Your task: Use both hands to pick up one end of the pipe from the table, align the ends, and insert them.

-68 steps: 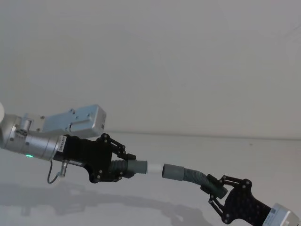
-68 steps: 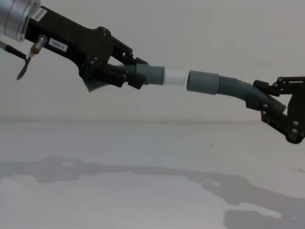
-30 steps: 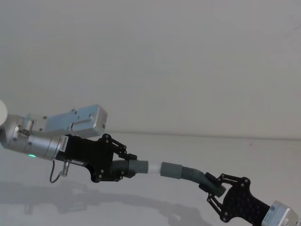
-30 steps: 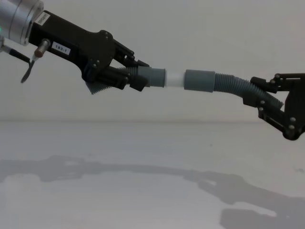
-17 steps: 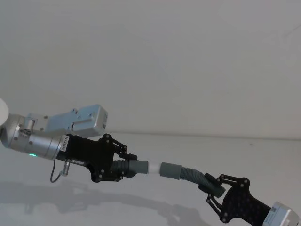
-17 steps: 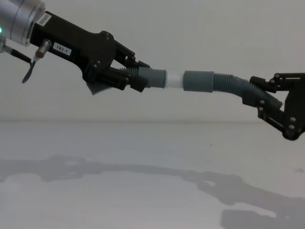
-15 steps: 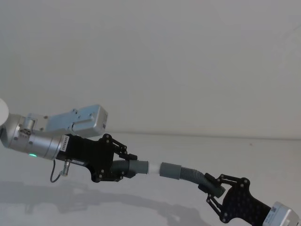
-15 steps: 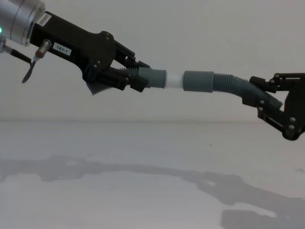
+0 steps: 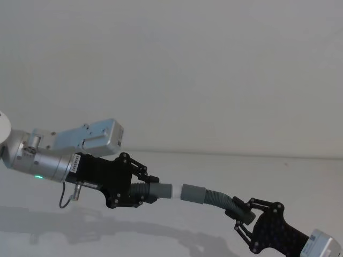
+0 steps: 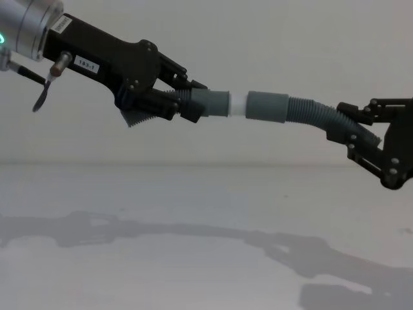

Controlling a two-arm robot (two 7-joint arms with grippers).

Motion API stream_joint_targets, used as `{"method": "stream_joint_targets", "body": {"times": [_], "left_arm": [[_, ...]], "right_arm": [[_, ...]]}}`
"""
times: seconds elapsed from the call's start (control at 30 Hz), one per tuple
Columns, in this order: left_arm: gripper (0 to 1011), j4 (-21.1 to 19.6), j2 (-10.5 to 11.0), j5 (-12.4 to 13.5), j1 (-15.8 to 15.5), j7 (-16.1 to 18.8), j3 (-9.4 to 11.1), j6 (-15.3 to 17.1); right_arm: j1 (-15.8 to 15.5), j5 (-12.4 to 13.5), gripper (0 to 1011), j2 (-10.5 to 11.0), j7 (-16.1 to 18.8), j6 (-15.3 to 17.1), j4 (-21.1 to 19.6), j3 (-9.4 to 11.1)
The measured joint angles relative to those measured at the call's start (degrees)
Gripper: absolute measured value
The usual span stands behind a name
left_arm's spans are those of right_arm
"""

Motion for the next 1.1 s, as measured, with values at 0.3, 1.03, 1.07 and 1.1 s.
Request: {"method": "stream_joint_targets", "body": {"times": [0.3, 1.03, 1.07, 1.1], "left_arm": [[336, -0.5, 0.1, -0.3, 0.1, 0.0, 0.0, 0.1], [336, 0.1, -0.4, -0.4, -0.5, -0.5, 0.6, 0.6], [336, 0.2, -0.4, -0.4, -0.5, -0.5, 0.6, 0.6], [336, 0.2, -0.5, -0.5, -0.5, -0.5, 0.6, 0.6]], "right_arm": [[0.6, 1.2, 225, -0.2, 1.3, -2.2, 1.0, -0.2], [2.3, 2.6, 225, -0.1, 4.1, -7.8, 3.5, -0.6], [2.4, 2.7, 225, -0.1, 4.2, -7.9, 3.6, -0.6], [2.4, 2.7, 225, -0.1, 4.3, -7.9, 3.6, -0.6]]}}
